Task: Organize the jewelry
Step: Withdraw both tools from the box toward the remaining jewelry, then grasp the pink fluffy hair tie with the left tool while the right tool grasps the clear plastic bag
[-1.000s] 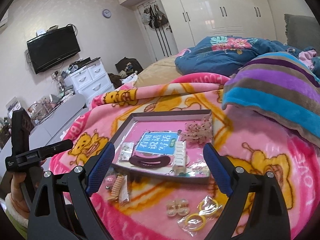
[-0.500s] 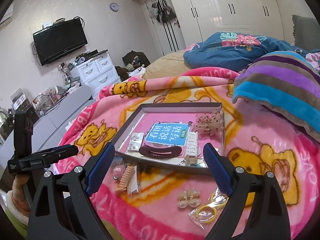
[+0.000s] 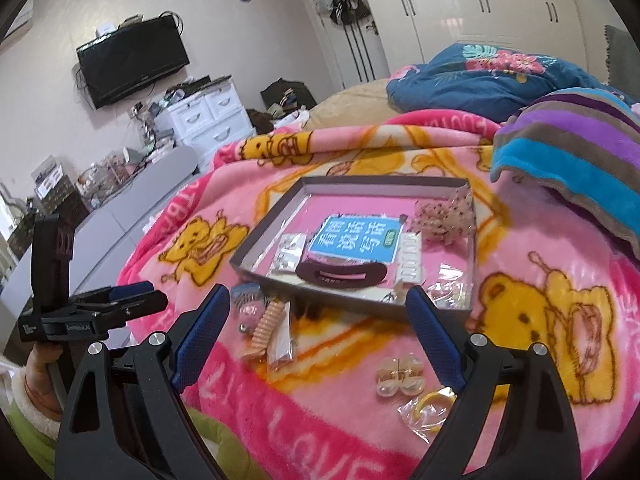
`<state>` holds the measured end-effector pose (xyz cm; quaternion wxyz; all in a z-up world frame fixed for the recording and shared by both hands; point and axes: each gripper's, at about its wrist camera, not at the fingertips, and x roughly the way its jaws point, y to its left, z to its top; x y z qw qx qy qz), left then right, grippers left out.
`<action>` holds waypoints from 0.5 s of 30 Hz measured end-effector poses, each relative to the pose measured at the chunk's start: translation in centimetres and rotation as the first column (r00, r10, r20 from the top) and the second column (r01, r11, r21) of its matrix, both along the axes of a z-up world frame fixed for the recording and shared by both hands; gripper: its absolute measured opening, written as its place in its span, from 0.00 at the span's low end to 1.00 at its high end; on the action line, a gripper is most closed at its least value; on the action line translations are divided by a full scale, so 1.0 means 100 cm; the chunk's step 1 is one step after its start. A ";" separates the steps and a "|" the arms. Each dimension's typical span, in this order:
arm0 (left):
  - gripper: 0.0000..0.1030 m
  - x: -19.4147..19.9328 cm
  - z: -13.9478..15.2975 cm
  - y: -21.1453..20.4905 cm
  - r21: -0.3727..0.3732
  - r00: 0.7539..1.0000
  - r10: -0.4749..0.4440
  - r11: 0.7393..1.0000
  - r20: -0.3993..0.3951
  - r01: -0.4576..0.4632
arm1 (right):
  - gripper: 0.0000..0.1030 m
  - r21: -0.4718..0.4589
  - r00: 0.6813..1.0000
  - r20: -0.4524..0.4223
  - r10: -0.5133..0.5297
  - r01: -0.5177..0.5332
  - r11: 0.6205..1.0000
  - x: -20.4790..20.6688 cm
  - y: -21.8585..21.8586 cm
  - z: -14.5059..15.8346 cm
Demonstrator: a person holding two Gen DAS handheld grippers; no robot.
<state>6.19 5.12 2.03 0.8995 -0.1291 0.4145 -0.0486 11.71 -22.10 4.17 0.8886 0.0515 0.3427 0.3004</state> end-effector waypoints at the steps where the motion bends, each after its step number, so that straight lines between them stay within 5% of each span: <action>1: 0.91 -0.001 -0.002 0.001 -0.001 1.000 0.004 1.000 -0.005 -0.004 | 0.81 -0.001 1.000 -0.013 0.015 -0.015 1.000 0.000 0.002 -0.003; 6: 0.91 -0.003 -0.011 0.001 0.003 1.000 0.001 1.000 -0.025 -0.001 | 0.70 -0.011 0.996 -0.062 0.056 -0.057 0.998 0.002 0.011 -0.019; 11: 0.79 -0.002 -0.022 -0.001 0.003 0.999 -0.017 1.000 -0.052 0.017 | 0.55 -0.024 0.987 -0.127 0.103 -0.107 0.994 0.006 0.025 -0.042; 15: 0.44 0.000 -0.032 -0.003 0.008 0.997 -0.028 1.000 -0.074 0.028 | 0.40 -0.017 0.974 -0.180 0.139 -0.144 0.989 0.011 0.035 -0.059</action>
